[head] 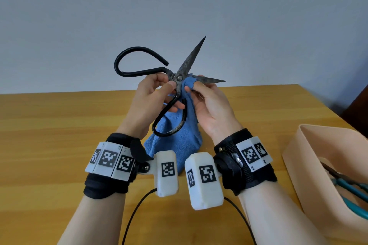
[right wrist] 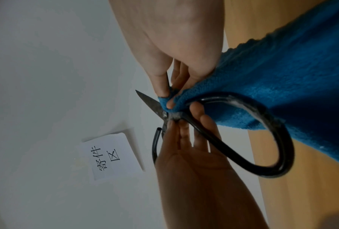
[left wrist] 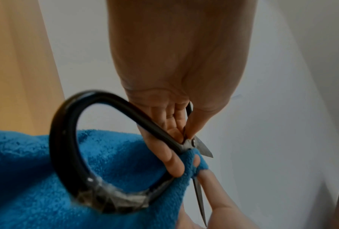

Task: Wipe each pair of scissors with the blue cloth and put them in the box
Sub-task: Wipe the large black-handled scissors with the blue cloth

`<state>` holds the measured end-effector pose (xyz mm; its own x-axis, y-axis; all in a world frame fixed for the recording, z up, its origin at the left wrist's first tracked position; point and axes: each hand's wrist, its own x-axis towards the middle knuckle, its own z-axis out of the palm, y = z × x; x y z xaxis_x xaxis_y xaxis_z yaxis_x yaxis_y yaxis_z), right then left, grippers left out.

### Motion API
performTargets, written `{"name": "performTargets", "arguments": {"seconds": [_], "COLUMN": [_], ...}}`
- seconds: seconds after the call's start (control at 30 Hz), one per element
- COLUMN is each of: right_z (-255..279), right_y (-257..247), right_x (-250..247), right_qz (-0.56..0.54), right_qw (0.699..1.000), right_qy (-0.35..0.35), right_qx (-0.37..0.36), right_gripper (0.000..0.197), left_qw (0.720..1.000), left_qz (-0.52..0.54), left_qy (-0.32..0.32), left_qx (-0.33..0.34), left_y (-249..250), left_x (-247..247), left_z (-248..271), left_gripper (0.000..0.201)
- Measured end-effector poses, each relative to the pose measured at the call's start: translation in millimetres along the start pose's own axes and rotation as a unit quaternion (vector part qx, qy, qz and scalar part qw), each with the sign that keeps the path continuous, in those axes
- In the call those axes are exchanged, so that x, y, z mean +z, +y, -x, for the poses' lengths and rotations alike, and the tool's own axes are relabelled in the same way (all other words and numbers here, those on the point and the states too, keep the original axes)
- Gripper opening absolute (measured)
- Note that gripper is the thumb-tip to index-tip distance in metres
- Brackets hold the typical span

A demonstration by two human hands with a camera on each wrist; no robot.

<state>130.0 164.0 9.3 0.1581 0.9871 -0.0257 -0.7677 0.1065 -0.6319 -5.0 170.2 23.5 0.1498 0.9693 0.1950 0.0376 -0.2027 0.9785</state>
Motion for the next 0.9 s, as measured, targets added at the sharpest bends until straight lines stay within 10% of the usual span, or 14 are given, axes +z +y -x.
{"name": "performTargets", "arguments": {"seconds": [0.9], "right_z": [-2.0], "right_y": [-3.0], "right_x": [-1.0], "right_qz": [-0.01], "right_qw": [1.0], "right_qy": [0.022], "right_qx": [-0.016], "right_gripper": [0.029], "left_qw": [1.0], "left_qz": [0.007], "left_qy": [-0.002], "left_qx": [0.001], "left_y": [-1.4], "left_x": [0.8], "left_z": [-0.1], "left_gripper": [0.009]}}
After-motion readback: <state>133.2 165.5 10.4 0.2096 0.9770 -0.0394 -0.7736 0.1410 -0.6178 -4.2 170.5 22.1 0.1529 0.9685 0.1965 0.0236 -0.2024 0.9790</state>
